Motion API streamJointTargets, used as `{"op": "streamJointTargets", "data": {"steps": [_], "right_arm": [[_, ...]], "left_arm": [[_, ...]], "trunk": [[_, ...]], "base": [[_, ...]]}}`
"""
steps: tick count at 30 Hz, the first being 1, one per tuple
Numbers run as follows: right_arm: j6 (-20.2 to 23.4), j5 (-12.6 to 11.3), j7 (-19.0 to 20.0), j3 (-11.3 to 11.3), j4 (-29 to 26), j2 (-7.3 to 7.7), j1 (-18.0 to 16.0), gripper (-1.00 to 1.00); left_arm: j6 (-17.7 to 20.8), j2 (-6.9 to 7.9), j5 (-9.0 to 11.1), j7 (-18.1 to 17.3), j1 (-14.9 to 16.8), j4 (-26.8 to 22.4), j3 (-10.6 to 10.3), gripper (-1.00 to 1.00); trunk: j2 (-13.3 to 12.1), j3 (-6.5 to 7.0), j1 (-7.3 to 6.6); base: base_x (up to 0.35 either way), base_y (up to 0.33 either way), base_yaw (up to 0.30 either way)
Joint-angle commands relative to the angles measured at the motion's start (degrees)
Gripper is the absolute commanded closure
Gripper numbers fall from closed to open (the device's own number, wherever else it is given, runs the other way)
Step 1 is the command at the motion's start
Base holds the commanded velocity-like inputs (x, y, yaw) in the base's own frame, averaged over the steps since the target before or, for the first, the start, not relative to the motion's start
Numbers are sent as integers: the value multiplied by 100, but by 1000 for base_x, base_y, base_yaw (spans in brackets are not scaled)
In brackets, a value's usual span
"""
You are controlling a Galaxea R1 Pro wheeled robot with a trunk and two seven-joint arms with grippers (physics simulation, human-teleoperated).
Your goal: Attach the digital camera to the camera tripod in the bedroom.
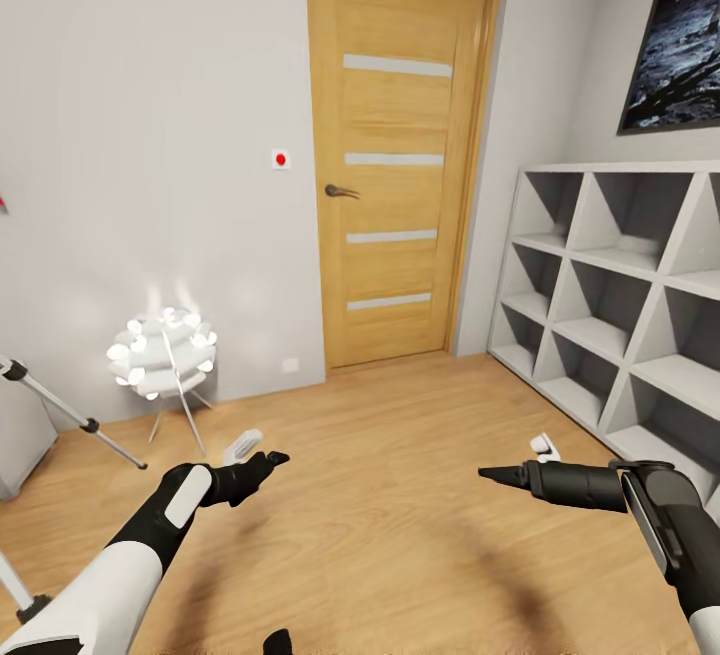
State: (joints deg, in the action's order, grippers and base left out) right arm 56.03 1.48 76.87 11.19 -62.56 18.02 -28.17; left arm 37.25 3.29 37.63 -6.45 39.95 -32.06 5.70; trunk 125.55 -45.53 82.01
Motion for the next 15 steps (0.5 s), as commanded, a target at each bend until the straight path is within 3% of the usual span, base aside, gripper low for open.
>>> {"op": "streamJointTargets", "data": {"steps": [1, 15], "right_arm": [[53, 12, 30, 6, -2, -1, -4, -100], [55, -7, 30, 6, -2, -1, -4, -100]], "left_arm": [[39, -5, -12, -20, 4, -2, 28, -100], [47, -4, -2, -23, 4, -2, 33, -100]], "trunk": [[44, -24, 22], [606, -276, 329]], "base": [[0, 0, 0], [0, 0, 0]]}}
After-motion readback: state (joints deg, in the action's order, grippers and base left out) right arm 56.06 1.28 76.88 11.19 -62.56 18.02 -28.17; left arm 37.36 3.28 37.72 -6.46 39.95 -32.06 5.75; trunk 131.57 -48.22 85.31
